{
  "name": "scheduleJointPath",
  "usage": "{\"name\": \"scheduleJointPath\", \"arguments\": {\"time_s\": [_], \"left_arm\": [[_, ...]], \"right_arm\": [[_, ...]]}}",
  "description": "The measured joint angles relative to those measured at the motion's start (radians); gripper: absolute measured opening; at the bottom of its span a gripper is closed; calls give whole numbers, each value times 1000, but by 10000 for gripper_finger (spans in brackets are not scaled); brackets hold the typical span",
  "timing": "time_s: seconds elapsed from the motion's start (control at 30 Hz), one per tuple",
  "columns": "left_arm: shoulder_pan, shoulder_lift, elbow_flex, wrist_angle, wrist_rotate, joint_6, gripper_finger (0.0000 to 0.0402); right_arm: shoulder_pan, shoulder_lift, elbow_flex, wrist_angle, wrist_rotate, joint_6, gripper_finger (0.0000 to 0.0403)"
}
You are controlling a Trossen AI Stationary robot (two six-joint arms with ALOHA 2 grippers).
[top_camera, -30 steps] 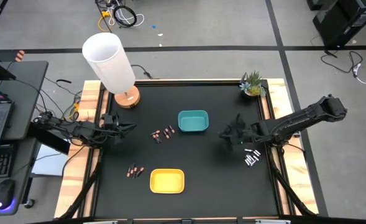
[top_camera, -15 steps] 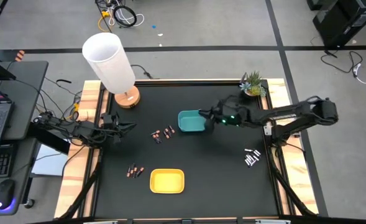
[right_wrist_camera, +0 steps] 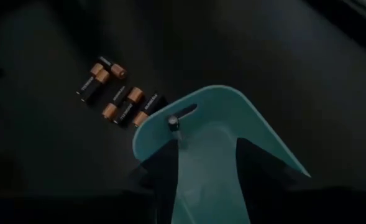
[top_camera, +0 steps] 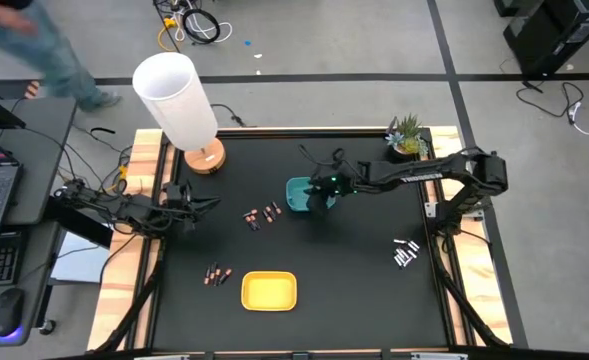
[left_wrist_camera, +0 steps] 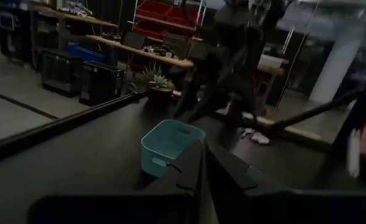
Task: Sort batteries
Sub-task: Put the silver battery into the blue bin
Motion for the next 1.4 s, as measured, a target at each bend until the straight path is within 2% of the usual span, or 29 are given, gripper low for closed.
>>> {"name": "scheduleJointPath", "arguments": {"time_s": [0.2, 0.3, 0.47, 0.67, 0.77, 0.9, 1.03, 1.27, 1.4], "left_arm": [[0, 0, 0, -11, 1, 73, 37], [0, 0, 0, -4, 1, 73, 37], [0, 0, 0, 18, 13, 28, 32], [0, 0, 0, 30, 20, 24, 36], [0, 0, 0, 29, 20, 25, 55], [0, 0, 0, 29, 21, 25, 82], [0, 0, 0, 30, 23, 25, 89], [0, 0, 0, 30, 23, 24, 90], [0, 0, 0, 30, 26, 23, 90]], "right_arm": [[32, -30, 94, -207, 79, -30, 137], [73, -39, 155, -341, 142, -49, 124], [154, -62, 240, -591, 155, -23, 116], [267, -115, 255, -1042, 87, 221, 124], [364, -117, 250, -1173, 41, 325, 133], [469, -118, 188, -1182, 36, 405, 142], [530, -131, 89, -1160, 31, 485, 140], [553, -228, -121, -981, -24, 609, 135], [551, -255, -205, -946, -46, 633, 137]]}}
